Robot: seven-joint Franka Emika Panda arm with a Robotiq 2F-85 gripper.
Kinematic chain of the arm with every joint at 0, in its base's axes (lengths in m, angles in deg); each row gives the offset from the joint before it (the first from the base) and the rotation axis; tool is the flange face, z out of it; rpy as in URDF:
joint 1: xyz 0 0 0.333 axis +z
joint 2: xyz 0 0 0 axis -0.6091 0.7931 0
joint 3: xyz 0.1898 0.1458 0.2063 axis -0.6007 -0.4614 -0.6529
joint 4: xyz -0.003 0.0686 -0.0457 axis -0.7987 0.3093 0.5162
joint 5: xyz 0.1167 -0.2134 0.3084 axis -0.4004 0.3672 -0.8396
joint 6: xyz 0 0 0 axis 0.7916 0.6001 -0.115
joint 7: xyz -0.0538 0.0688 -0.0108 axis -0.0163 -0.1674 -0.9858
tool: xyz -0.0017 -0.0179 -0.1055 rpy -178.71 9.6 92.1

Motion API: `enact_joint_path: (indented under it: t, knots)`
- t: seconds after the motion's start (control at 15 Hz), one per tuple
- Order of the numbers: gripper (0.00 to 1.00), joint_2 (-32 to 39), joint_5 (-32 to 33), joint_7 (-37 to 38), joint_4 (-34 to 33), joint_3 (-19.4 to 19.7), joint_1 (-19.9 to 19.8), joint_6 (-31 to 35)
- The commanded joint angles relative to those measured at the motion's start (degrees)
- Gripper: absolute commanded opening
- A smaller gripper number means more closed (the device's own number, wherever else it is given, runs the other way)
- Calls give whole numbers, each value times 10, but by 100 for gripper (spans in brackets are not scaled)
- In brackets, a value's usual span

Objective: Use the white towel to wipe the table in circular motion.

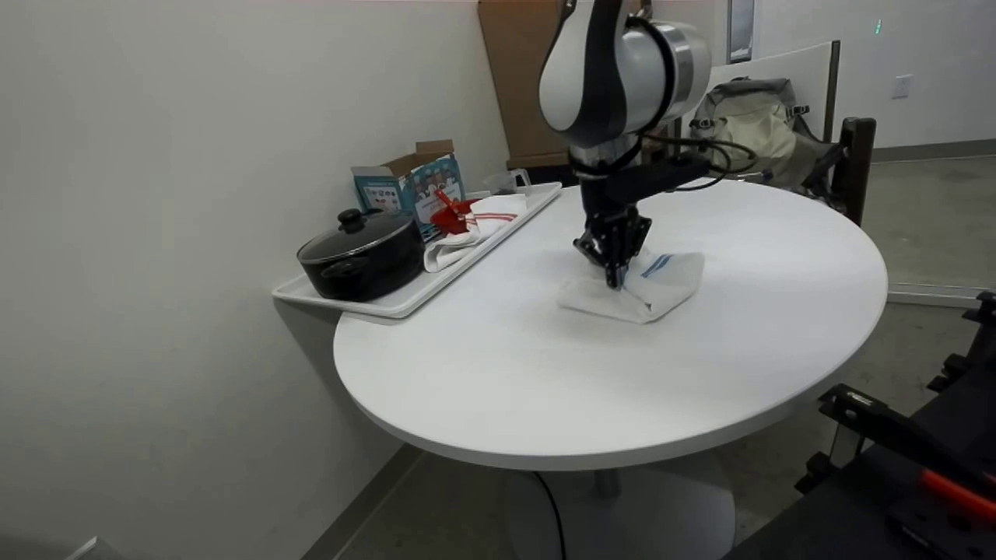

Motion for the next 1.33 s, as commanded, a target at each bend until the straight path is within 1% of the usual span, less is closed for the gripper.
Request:
enact_joint_path:
  t: [0.0, 0.07, 0.13, 0.2, 0.4, 0.47, 0.6, 0.67, 0.73, 0.8, 0.87, 0.93, 1.0, 1.07, 1.13, 1.2, 1.27]
  knots:
    - [2, -21, -20, -23, 19, 31, -55, -7]
    - [2, -35, -12, -22, 49, 39, -61, 0]
    - [2, -45, 2, -21, 77, 50, -58, 4]
    - [2, -56, 19, -18, 112, 56, -46, 7]
    - [2, -82, 28, -49, 179, 23, -31, 15]
    - [2, -88, 23, -57, 194, 3, -21, 25]
    - [2, -84, 25, -52, 206, -28, 13, 44]
    - [2, -78, 34, -32, 206, -36, 39, 54]
    - [2, -57, 59, -2, 177, -29, 73, 56]
    - [2, -48, 76, 15, 158, -23, 96, 51]
    - [2, -31, 91, 35, 119, -13, 114, 34]
    - [2, -23, 107, 53, 95, -1, 133, 24]
    - [2, -9, 125, 68, 56, 19, 143, 7]
    - [2, 1, 131, 75, 29, 29, 147, -8]
    - [2, 14, 132, 79, -5, 46, 140, -28]
    - [2, 26, 123, 79, -30, 51, 130, -41]
    - [2, 32, 105, 74, -49, 56, 110, -53]
